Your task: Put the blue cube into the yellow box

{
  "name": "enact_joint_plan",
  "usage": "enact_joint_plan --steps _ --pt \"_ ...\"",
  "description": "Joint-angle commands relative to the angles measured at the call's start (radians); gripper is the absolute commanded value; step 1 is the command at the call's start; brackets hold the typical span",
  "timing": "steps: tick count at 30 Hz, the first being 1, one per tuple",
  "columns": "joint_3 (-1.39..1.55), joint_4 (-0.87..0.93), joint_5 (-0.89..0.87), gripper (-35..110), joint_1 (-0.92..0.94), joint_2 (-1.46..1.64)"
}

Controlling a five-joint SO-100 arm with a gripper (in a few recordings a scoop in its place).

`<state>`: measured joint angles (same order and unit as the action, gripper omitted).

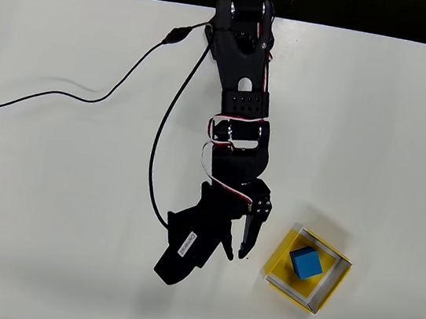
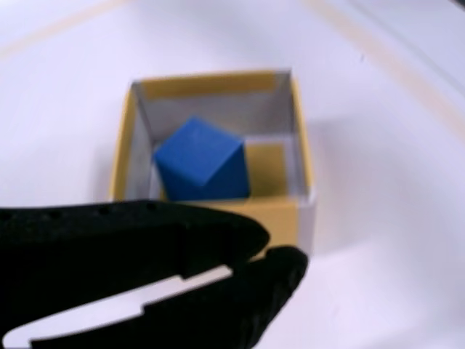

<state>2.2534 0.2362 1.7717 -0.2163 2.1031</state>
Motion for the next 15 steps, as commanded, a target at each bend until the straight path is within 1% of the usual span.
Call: enact_joint_plan --steps 1,9,15 --pt "0.123 0.086 0.014 0 0.014 0.282" --pt "0.479 0.196 0.028 0 0.018 0.632" --pt "0.689 0.379 0.017 0 0.021 0.931"
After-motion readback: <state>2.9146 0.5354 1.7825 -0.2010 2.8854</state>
